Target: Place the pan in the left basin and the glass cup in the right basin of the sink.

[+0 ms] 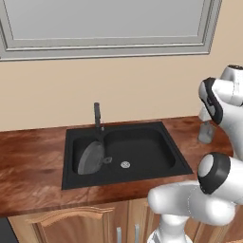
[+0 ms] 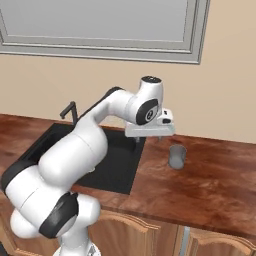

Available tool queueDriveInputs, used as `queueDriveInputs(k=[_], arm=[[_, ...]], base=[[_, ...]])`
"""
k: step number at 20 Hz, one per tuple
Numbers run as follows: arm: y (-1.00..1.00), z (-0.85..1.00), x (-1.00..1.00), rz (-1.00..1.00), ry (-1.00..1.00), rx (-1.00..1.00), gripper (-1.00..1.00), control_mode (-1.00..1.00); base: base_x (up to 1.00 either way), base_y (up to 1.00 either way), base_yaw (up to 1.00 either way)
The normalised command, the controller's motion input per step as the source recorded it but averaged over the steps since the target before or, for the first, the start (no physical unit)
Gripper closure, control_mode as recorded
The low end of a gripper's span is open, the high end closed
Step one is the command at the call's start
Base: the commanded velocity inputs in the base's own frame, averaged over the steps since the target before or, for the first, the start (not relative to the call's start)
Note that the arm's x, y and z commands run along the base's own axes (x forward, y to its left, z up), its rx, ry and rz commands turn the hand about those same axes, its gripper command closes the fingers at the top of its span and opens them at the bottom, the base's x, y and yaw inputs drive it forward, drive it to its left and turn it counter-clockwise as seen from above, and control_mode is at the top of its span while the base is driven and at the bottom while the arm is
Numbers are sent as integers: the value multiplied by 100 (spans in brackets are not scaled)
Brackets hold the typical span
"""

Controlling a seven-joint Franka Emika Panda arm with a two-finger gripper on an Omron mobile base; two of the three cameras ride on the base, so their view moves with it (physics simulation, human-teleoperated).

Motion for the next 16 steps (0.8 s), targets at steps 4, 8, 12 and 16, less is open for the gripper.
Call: queueDriveInputs(k=[4,8,12,16], arm=[[-12,-13,13,0,10,-1,-100,-100],[-17,-14,11,2,8,0,-100,-100],[-13,-10,14,2,4,0,-100,-100],[-7,-9,14,2,4,0,-100,-100]], base=[[0,0,0],[0,0,0],[0,0,0],[0,0,0]])
